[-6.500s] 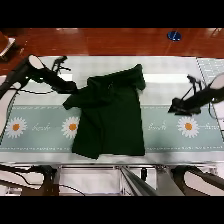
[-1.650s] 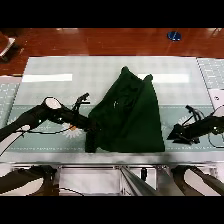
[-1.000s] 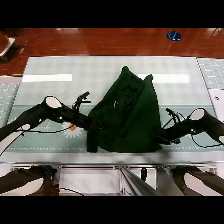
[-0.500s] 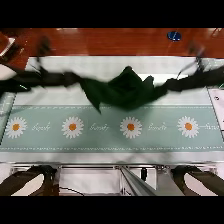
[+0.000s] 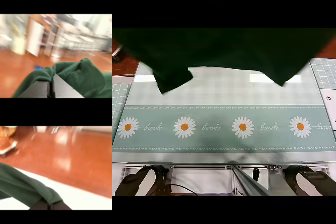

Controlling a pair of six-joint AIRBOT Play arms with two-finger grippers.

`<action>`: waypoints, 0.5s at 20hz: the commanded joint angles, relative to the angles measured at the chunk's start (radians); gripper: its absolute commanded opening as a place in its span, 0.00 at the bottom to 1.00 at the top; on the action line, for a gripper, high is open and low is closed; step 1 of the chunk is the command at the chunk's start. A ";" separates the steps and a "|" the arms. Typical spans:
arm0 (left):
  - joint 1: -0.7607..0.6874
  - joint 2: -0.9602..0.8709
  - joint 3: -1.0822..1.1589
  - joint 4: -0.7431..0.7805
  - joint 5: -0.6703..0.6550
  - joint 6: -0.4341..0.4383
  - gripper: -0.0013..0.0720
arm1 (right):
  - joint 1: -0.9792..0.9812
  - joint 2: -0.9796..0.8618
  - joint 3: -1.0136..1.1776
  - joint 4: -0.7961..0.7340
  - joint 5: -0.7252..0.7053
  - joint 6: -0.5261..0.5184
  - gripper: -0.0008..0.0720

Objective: Fold the shirts.

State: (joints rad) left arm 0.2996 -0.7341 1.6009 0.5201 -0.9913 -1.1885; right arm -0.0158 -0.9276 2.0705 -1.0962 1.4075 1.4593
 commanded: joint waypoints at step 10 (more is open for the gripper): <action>0.039 0.236 -0.135 0.169 -0.319 -0.126 0.05 | 0.000 0.222 -0.274 -0.058 0.219 0.037 0.03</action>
State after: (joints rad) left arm 0.3367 -0.5098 1.5669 0.6796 -1.2381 -1.2850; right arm -0.0158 -0.7246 1.9339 -1.1717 1.6028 1.4899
